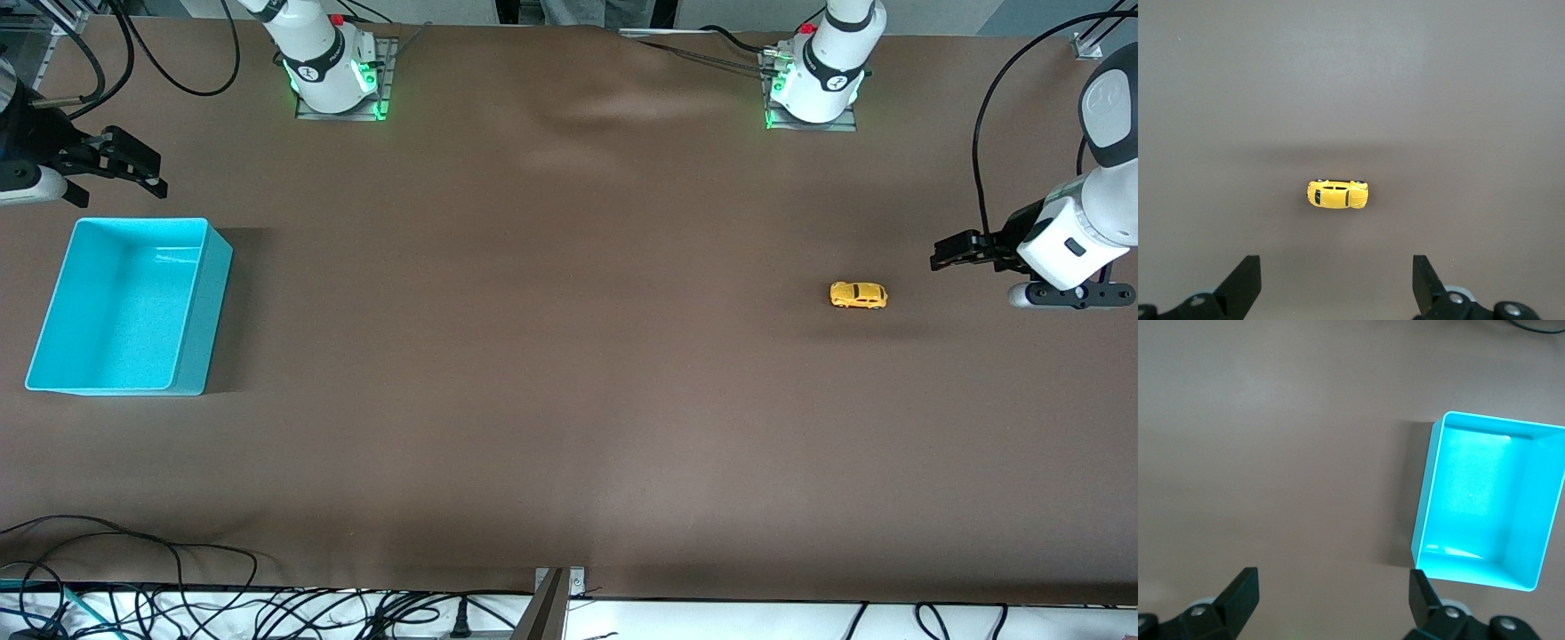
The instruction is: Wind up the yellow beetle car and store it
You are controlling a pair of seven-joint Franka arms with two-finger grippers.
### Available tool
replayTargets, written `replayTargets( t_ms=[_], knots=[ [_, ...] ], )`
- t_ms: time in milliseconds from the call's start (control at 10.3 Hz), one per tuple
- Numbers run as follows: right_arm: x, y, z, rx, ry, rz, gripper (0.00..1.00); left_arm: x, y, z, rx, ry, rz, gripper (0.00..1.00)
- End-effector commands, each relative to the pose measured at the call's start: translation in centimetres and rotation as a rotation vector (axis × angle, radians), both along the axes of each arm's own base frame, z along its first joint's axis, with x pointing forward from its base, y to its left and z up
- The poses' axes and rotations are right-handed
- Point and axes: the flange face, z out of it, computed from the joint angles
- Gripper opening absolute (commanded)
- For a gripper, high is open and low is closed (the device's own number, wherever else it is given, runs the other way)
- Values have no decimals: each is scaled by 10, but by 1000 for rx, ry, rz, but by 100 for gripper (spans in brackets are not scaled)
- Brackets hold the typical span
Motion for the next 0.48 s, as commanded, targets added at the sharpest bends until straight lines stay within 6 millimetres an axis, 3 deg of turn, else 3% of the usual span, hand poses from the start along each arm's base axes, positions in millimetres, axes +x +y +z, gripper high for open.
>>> replayTargets(
  t_ms=[0, 388],
  knots=[
    [0, -4, 5, -9, 4, 13, 100, -2, 2, 4, -18, -3, -9, 100],
    [0, -4, 4, -9, 7, 13, 100, -2, 2, 4, -17, -4, -21, 100]
  ],
)
